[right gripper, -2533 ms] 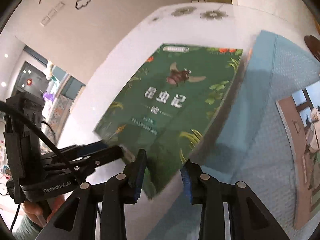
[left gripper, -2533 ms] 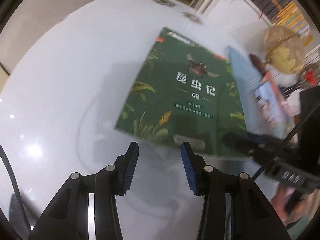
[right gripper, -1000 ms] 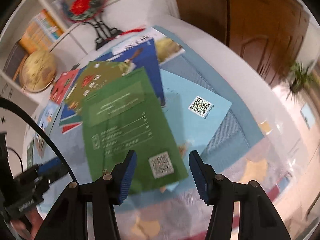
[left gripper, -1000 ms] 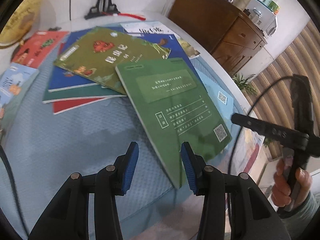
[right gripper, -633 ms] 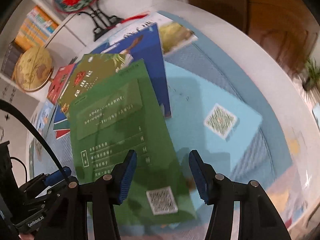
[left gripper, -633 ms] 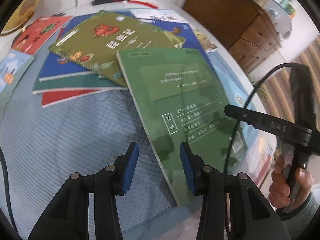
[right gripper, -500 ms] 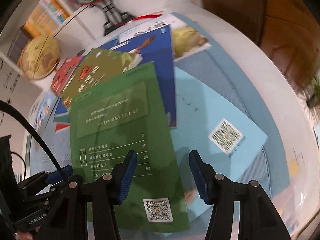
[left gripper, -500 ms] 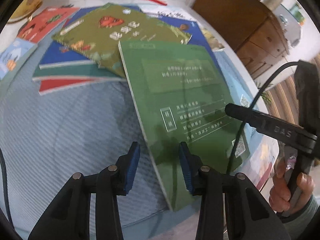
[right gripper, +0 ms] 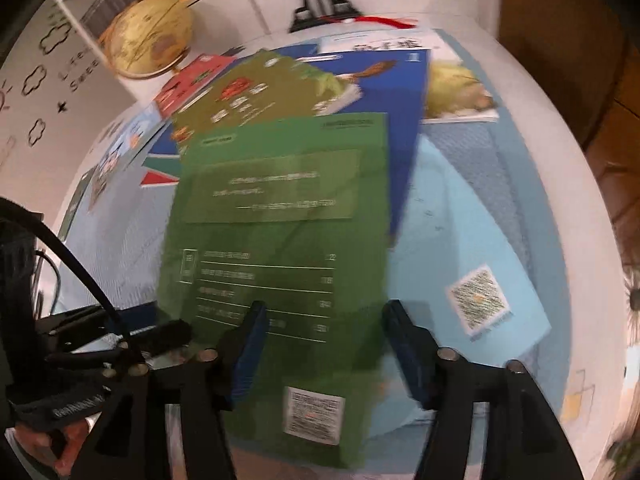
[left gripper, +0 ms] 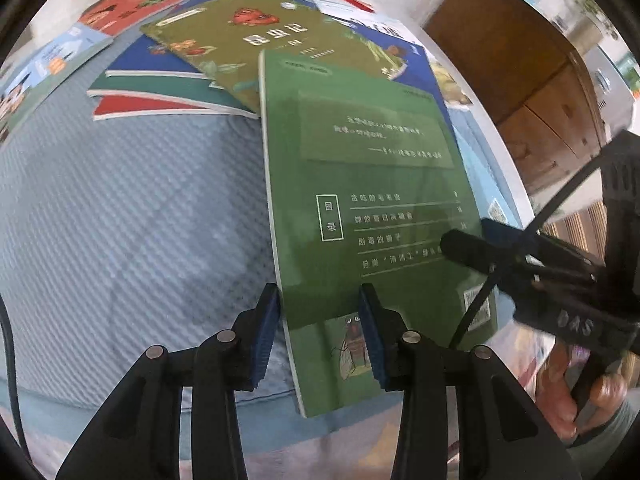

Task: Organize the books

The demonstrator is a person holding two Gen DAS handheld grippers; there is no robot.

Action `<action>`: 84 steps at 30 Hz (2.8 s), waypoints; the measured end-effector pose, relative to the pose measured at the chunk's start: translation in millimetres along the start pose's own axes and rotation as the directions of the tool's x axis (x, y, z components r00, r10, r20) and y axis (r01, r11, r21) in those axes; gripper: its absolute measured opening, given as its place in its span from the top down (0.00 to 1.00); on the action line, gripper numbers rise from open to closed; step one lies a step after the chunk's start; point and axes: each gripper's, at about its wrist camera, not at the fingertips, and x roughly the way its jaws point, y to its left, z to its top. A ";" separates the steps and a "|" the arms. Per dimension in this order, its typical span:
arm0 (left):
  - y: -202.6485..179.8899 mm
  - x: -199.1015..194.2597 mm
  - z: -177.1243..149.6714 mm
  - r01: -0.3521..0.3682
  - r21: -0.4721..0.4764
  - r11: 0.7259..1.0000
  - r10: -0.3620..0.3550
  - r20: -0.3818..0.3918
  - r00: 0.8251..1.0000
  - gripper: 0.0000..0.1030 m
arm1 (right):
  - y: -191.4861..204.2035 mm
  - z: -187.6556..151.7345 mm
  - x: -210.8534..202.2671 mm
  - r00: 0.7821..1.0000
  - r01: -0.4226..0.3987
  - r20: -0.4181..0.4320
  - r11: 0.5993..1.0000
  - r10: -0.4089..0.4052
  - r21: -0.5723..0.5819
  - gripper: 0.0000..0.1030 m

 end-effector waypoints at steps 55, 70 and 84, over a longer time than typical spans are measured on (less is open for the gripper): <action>170.2 -101.2 -103.9 -0.068 -0.466 0.882 0.138 0.118 0.983 0.64 | 149.4 -7.0 64.1 0.939 -0.294 -0.258 0.920 0.227 -0.260 0.58; 156.0 -102.2 -120.2 -0.080 -0.456 0.887 0.124 0.068 0.990 0.62 | 162.1 -18.3 63.9 0.915 -0.350 -0.311 0.890 0.258 -0.292 0.61; 140.4 -147.4 -121.5 0.117 -0.420 0.900 0.006 0.280 0.960 0.63 | 139.1 -8.6 75.0 0.863 -0.449 -0.331 0.879 0.381 -0.159 0.61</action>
